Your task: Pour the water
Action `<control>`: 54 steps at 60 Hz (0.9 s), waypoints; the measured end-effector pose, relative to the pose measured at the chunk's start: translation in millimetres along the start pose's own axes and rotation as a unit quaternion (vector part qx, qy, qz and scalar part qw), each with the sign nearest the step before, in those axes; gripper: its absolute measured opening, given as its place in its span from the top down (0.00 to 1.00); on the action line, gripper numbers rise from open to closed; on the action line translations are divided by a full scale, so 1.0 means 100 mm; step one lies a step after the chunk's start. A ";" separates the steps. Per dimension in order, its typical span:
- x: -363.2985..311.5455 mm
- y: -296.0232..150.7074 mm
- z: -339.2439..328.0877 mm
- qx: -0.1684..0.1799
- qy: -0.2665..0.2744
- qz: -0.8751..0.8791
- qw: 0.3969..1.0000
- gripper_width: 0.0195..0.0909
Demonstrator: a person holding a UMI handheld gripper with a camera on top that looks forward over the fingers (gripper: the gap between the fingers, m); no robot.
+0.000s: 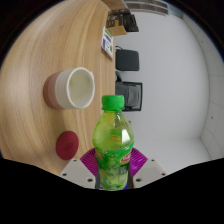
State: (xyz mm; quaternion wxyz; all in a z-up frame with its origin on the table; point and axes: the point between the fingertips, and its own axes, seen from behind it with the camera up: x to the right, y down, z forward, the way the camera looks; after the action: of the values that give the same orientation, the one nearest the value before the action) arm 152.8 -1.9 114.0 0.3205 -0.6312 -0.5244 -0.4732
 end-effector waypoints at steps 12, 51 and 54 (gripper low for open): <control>0.13 -0.19 0.17 0.006 0.036 -0.152 0.988 0.76; 0.32 -0.29 -0.25 0.095 -0.066 0.335 0.935 0.72; 0.32 -0.30 -0.24 0.111 -0.088 0.413 0.900 0.73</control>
State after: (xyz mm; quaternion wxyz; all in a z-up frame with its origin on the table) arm 117.4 -4.5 149.1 0.5076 -0.7906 -0.2915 -0.1797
